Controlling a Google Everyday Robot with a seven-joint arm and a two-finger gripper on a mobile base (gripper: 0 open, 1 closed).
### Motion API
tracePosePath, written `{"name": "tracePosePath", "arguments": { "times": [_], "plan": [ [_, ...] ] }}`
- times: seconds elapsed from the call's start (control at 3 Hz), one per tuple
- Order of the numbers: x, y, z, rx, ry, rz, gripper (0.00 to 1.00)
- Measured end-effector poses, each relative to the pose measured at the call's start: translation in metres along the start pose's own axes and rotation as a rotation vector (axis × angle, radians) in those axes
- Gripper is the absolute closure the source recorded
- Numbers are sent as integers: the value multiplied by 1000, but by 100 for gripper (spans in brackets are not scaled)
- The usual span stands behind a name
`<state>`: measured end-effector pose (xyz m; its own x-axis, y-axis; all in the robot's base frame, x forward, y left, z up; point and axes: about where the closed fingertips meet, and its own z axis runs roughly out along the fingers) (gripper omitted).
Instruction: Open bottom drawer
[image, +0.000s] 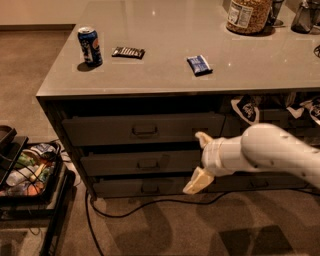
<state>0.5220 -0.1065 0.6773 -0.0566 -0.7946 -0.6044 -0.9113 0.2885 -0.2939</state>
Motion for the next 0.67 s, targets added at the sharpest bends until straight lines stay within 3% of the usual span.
{"name": "tracePosePath", "arguments": {
  "times": [0.33, 0.67],
  "plan": [
    [37, 22, 50, -8, -6, 69, 0],
    [65, 35, 99, -12, -32, 79, 0]
  ]
}}
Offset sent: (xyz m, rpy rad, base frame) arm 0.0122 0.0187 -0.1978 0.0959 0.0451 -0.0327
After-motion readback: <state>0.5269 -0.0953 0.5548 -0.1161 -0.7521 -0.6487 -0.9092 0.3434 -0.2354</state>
